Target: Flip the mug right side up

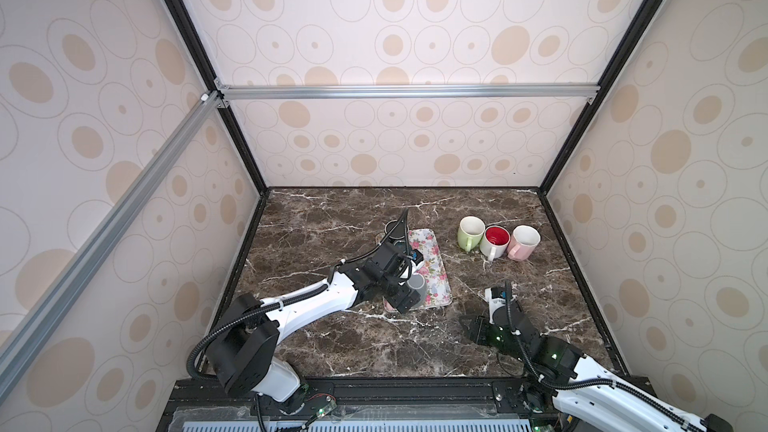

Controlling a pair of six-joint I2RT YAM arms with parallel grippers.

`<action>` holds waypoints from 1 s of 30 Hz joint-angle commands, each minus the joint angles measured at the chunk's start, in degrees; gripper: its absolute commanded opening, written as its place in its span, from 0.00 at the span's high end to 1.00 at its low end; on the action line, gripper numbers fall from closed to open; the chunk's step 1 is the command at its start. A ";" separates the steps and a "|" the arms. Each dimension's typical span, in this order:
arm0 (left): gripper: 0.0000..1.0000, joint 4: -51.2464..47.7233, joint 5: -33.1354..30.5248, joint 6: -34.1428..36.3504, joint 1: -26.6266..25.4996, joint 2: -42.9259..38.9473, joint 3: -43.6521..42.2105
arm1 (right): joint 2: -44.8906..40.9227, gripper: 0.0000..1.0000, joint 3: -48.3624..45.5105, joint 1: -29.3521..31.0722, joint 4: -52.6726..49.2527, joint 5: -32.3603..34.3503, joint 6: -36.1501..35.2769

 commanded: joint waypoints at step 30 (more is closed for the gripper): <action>0.32 -10.96 -4.82 1.18 -0.88 5.93 6.19 | 10.95 0.46 4.77 0.40 5.79 -0.80 -0.26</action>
